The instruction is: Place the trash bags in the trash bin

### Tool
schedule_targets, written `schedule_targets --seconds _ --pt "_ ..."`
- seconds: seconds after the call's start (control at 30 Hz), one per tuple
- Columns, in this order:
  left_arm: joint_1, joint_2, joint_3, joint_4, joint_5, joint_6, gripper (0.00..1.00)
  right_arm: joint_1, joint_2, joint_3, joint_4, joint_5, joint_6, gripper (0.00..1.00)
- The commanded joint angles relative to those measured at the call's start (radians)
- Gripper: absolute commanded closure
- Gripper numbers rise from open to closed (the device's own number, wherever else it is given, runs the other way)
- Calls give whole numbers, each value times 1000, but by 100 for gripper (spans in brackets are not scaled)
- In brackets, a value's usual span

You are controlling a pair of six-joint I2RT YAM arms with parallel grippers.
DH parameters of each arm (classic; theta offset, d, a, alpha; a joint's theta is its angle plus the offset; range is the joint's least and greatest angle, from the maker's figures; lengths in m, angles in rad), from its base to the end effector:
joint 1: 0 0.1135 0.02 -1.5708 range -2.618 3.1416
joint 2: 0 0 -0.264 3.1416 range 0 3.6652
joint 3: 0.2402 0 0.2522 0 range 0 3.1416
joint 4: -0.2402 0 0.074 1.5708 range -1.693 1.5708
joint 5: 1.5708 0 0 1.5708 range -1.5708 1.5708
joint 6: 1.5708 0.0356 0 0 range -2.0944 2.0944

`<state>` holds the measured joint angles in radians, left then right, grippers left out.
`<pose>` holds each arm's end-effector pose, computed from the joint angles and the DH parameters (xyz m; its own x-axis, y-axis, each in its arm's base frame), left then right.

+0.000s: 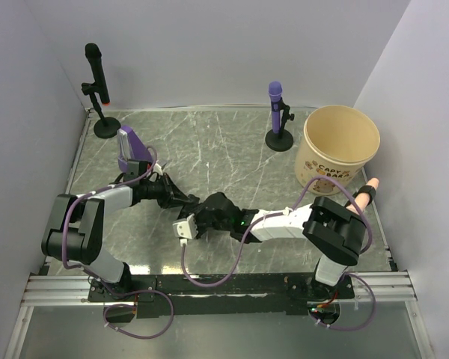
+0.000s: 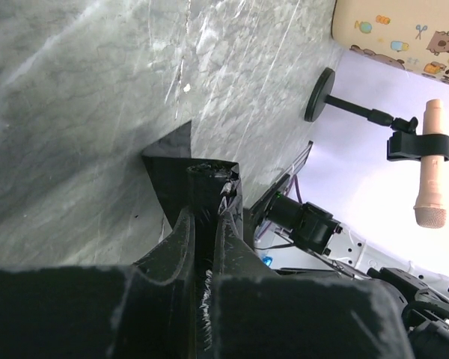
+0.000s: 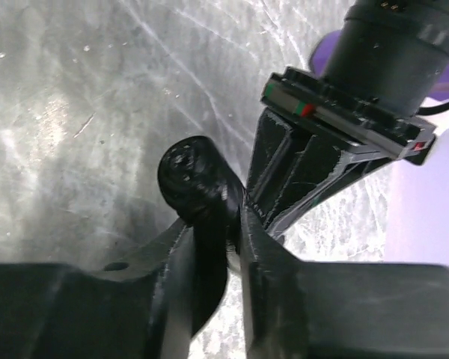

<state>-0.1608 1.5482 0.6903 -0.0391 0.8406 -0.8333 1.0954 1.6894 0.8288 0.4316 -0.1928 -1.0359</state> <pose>0.2728 -0.0711 0.1550 -0.9374 -0.3481 0.0114 -0.1905 0.4853 -0.8533 0.1566 0.3192 0.1837 0.7223 -0.4417 -0.5321 -0.6493 -0.1682 -0.7417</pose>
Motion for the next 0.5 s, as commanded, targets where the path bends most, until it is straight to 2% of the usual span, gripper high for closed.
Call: schedule_targets --seconds 0.0,0.03,0.07,0.13,0.17,0.23,0.3,0.37,0.47 --pt "0 -53 11 31 46 -9 99 8 -20 44 -8 -22 31 79" --pt "-2 -54 14 30 42 -6 99 6 -30 52 -23 -19 57 93" --pt "1 -56 21 18 34 3 89 4 -40 61 -46 -13 85 100" --pt "23 -68 37 -2 15 31 65 -15 -62 87 -108 -19 160 100" --pt "41 -77 46 -16 5 49 50 -32 -74 113 -169 -37 201 100" --pt "88 -94 66 -57 -15 109 36 -78 -95 165 -285 -92 333 100" --pt "130 -114 98 -137 -64 218 31 -141 -99 235 -466 -217 454 100" --pt "144 -123 139 -227 -110 357 29 -210 -80 291 -577 -322 575 100" --pt "145 -161 127 -258 -129 430 26 -307 -5 386 -704 -544 750 100"
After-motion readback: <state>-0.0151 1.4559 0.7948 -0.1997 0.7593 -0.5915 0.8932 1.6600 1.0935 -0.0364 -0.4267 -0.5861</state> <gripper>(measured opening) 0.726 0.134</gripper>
